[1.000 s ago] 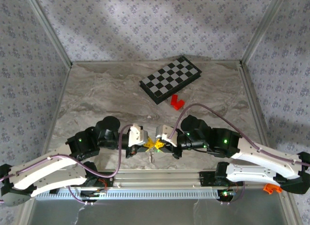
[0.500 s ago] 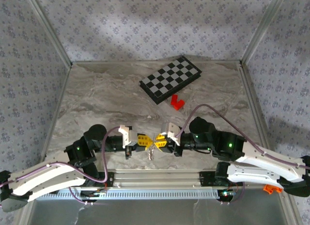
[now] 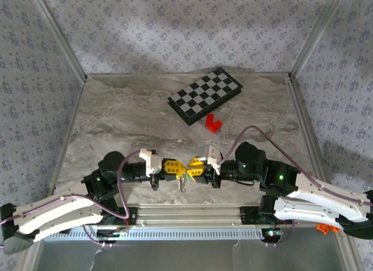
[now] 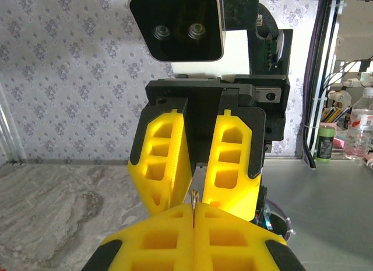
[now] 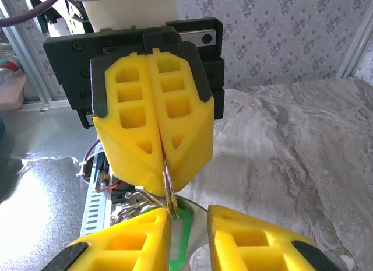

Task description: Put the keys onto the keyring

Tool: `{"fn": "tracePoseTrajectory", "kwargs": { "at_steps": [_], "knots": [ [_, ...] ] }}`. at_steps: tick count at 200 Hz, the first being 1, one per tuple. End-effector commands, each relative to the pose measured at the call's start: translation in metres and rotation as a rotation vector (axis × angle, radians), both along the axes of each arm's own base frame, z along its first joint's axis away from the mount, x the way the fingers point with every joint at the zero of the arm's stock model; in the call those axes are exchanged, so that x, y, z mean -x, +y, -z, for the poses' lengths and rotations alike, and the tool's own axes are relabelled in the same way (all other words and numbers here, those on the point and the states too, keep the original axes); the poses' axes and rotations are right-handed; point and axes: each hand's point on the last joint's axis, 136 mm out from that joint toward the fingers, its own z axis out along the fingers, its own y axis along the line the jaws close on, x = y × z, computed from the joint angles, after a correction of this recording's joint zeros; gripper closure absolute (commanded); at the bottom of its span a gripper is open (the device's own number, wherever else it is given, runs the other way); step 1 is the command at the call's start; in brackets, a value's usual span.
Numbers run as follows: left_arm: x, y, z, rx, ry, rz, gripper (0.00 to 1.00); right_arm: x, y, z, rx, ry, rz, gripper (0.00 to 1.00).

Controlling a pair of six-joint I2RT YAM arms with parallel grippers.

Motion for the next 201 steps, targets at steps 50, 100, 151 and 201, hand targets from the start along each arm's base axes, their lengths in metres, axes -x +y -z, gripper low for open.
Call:
{"fn": "tracePoseTrajectory", "kwargs": {
  "at_steps": [50,100,151,201],
  "knots": [
    [0.011,0.002,-0.018,0.059,-0.020,0.048,1.00,0.001,-0.002,-0.010,-0.054,0.011,-0.001,0.73],
    [0.011,0.003,-0.018,0.058,-0.023,0.048,1.00,0.003,-0.004,-0.015,-0.083,0.013,-0.012,0.73],
    [0.011,0.003,-0.019,0.055,-0.027,0.047,1.00,0.003,-0.004,-0.014,-0.093,0.021,-0.012,0.77],
    [0.012,0.003,-0.019,0.052,-0.029,0.045,1.00,0.002,-0.001,-0.014,-0.097,0.023,-0.015,0.78]
  ]
}}
